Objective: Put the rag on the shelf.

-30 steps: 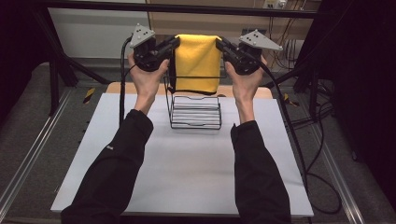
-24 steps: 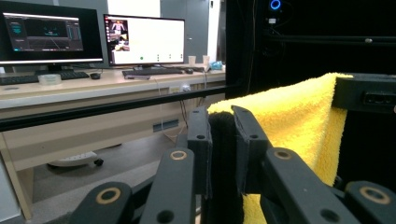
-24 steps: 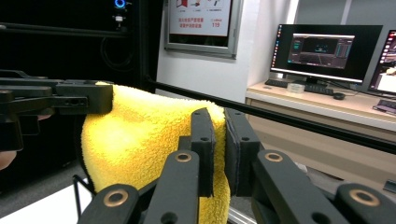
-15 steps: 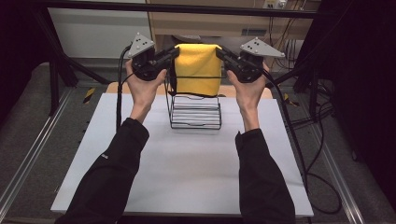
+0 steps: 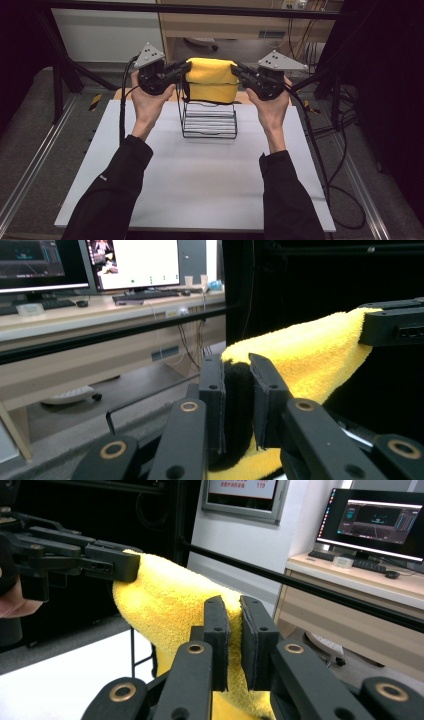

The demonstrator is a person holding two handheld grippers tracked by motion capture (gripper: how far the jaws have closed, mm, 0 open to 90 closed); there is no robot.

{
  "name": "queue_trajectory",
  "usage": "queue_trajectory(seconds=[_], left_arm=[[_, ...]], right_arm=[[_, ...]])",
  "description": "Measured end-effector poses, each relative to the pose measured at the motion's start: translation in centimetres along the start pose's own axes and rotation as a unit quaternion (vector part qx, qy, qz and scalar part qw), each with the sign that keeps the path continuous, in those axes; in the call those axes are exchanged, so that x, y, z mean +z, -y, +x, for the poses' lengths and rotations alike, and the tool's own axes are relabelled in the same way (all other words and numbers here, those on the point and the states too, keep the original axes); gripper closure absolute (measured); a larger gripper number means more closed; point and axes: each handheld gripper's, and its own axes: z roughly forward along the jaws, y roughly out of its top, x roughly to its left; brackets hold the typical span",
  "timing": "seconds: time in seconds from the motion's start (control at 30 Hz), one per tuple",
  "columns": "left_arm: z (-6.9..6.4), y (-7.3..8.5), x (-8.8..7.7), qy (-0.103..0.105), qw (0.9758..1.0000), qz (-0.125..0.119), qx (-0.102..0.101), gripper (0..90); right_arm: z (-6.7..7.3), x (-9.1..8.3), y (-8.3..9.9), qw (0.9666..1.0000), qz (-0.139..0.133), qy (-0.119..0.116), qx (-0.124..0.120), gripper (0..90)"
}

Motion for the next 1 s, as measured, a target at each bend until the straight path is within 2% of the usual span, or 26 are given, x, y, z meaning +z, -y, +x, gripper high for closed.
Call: queue_trajectory(seconds=[0.13, 0.3, 0.37, 0.5, 0.53, 0.57, 0.6, 0.63, 0.7, 0.73, 0.83, 0.87, 1.0], left_arm=[[-0.5, 0.4, -0.3, 0.001, 0.9999, 0.012, 0.010, 77.3], [-0.7, 1.1, -0.4, -0.001, 0.9997, 0.024, 0.010, 76.5], [-0.8, 1.5, -0.5, 0.002, 0.9995, 0.030, 0.010, 76.1], [-0.9, 1.9, -0.8, 0.009, 0.9991, 0.041, 0.008, 75.2], [-0.9, 1.9, -1.0, 0.013, 0.9986, 0.051, 0.007, 74.9], [-0.9, 1.9, -1.0, 0.013, 0.9986, 0.051, 0.007, 74.4], [-0.9, 1.8, -1.2, 0.018, 0.9977, 0.065, 0.007, 73.7], [-0.9, 1.8, -1.2, 0.018, 0.9977, 0.065, 0.007, 72.8], [-0.8, 1.6, -1.4, 0.023, 0.9970, 0.074, 0.001, 69.5], [-0.6, 1.1, -1.8, 0.027, 0.9965, 0.079, -0.009, 67.8], [-0.3, 0.4, -2.3, 0.026, 0.9969, 0.073, -0.014, 66.0], [-0.1, -0.4, -2.7, 0.023, 0.9975, 0.064, -0.017, 65.5], [0.2, -1.3, -2.6, 0.014, 0.9975, 0.066, -0.020, 67.4]], right_arm=[[0.4, -0.4, 0.5, 0.9999, 0.010, -0.007, 0.001, 83.1], [0.6, -0.6, 1.1, 0.9997, 0.022, -0.012, 0.003, 83.1], [0.8, -0.6, 1.6, 0.9993, 0.033, -0.017, 0.005, 83.0], [0.8, -0.6, 2.1, 0.9991, 0.037, -0.021, 0.007, 83.0], [0.9, -0.6, 2.3, 0.9989, 0.039, -0.026, 0.008, 83.0], [0.9, -0.6, 2.3, 0.9989, 0.039, -0.026, 0.008, 83.0], [1.0, -0.7, 2.5, 0.9987, 0.042, -0.029, 0.004, 82.9], [1.0, -0.7, 2.6, 0.9986, 0.042, -0.030, 0.003, 82.8], [1.0, -0.8, 2.7, 0.9985, 0.043, -0.033, 0.002, 82.7], [1.0, -0.9, 2.8, 0.9984, 0.044, -0.034, 0.002, 82.7], [1.0, -1.0, 3.0, 0.9983, 0.045, -0.037, -0.002, 82.6], [1.0, -1.1, 3.0, 0.9982, 0.045, -0.040, -0.001, 82.5], [1.1, -1.2, 3.2, 0.9979, 0.048, -0.043, -0.007, 82.3]])
